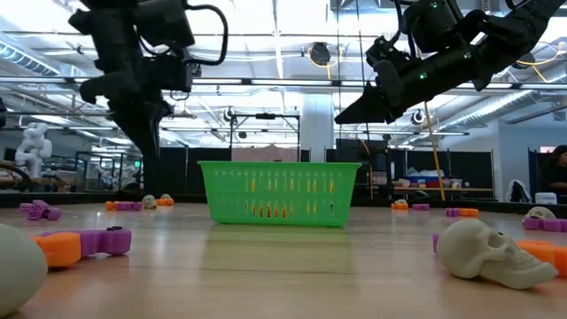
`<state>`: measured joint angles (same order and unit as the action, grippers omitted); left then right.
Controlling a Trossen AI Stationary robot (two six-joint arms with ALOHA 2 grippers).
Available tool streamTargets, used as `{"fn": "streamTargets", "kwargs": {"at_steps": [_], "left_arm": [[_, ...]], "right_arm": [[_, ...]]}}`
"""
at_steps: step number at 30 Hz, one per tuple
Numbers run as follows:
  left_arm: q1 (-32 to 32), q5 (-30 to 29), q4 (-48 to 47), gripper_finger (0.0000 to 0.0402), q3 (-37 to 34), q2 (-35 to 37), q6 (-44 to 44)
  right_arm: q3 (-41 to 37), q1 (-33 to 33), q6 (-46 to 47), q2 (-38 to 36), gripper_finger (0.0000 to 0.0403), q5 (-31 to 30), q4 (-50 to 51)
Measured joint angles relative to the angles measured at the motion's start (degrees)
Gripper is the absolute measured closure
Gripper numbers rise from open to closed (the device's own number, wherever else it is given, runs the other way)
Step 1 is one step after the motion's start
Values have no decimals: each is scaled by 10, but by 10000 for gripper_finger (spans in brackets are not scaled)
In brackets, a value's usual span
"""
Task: Sort Halloween decoration
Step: Put the purple skeleton toy into the blue bin
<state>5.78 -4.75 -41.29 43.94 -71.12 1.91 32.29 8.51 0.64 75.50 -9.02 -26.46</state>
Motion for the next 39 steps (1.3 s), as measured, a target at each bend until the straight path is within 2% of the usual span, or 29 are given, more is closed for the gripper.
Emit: {"fn": "streamTargets", "kwargs": {"at_steps": [8, 13, 17, 22, 27, 39], "left_arm": [[95, -1, -74, 400, 51, -44, 144], [119, -1, -78, 399, 52, -88, 209], [120, -2, -82, 378, 52, -119, 214], [107, 0, -119, 321, 52, -139, 209], [94, 33, -128, 273, 52, -140, 181], [91, 37, -99, 265, 52, -140, 179]], "right_arm": [[0, 0, -4, 0, 403, 0, 2], [0, 0, -17, 0, 403, 0, 2], [0, 0, -17, 0, 403, 0, 6], [0, 0, -36, -1, 403, 0, 6], [0, 0, -41, -2, 403, 0, 6], [0, 0, -46, -2, 403, 0, 6]]}}
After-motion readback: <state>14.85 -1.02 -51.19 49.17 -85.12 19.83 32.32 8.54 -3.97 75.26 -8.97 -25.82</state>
